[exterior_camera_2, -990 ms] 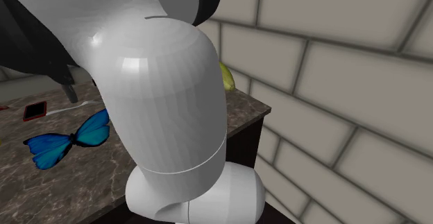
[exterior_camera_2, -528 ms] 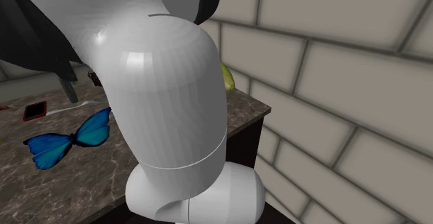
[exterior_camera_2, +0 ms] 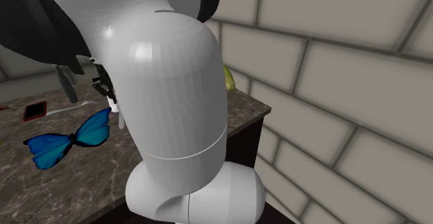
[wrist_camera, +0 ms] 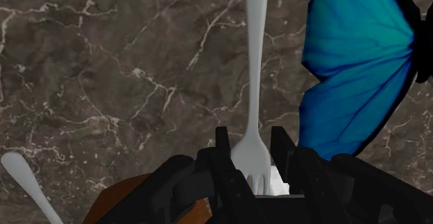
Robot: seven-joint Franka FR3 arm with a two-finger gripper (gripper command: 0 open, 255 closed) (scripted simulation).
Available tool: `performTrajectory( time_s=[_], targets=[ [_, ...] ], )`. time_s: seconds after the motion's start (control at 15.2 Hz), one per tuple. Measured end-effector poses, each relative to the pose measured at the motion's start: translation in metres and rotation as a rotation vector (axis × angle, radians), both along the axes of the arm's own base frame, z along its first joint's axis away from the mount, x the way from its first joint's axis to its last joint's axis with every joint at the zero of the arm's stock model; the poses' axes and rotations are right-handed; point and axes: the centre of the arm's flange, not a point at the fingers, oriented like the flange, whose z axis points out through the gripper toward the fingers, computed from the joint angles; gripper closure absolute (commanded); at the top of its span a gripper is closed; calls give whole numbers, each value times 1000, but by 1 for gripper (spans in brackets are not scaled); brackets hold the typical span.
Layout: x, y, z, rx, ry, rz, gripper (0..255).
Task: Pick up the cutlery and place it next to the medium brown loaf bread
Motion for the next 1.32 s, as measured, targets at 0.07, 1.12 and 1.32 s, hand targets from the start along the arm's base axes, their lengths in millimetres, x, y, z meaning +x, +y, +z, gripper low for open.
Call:
performTrajectory(
  time_s=[0.07, 1.12, 1.32],
  targets=[
    [0, 1, -6, 0, 0, 0, 255],
    [0, 0, -88, 0, 0, 0, 255],
    [0, 1, -93, 0, 0, 0, 255]
  ],
)
